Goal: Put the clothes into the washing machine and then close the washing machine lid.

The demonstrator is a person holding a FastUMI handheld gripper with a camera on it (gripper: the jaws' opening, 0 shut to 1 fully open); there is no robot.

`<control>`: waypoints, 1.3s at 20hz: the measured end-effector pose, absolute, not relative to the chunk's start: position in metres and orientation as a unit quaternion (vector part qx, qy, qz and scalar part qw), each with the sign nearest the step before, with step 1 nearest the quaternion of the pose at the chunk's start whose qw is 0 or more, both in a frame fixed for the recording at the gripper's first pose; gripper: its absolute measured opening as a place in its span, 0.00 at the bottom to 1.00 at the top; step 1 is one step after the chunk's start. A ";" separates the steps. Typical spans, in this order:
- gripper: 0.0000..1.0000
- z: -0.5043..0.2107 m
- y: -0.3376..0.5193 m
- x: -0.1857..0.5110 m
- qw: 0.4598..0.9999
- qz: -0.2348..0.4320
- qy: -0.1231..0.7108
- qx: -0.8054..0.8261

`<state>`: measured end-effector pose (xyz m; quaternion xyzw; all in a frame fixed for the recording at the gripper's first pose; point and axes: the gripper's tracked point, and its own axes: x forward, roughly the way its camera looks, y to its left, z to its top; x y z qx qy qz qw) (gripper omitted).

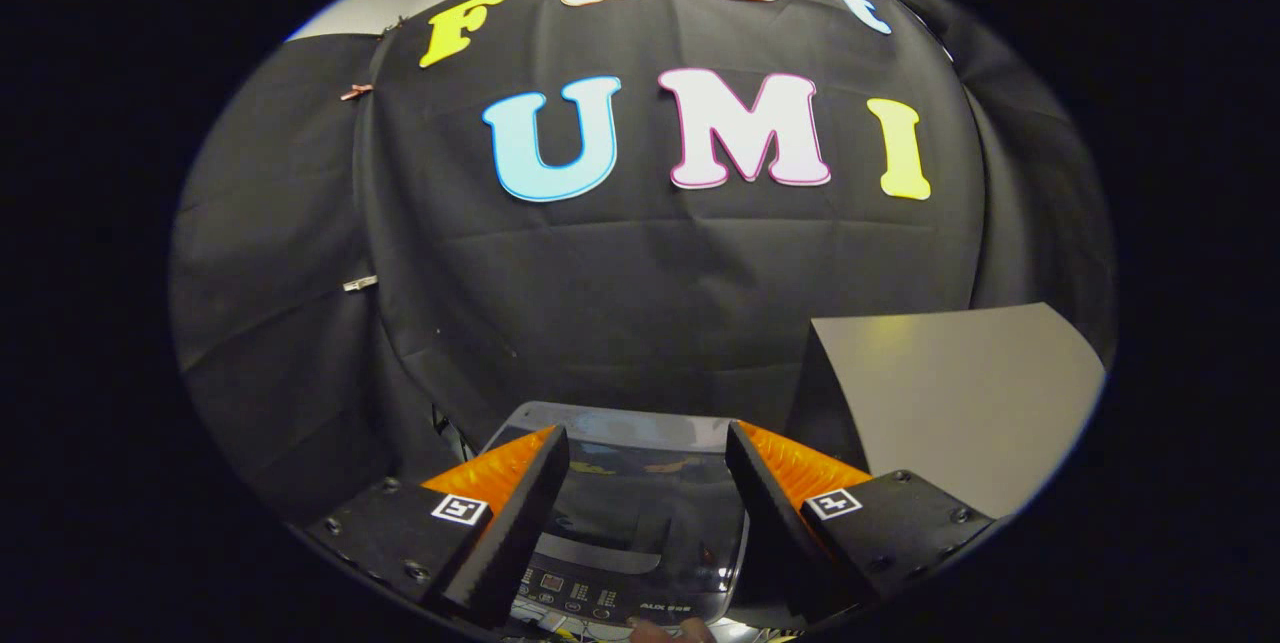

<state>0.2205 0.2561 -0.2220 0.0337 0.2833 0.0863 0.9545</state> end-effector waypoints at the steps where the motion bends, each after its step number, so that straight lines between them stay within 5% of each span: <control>1: 0.99 -0.208 0.255 0.217 0.958 0.091 0.270 0.033; 13: 0.98 -0.014 0.200 0.122 0.990 0.128 0.052 0.027; 26: 0.98 0.037 0.102 -0.014 0.994 0.101 -0.037 0.020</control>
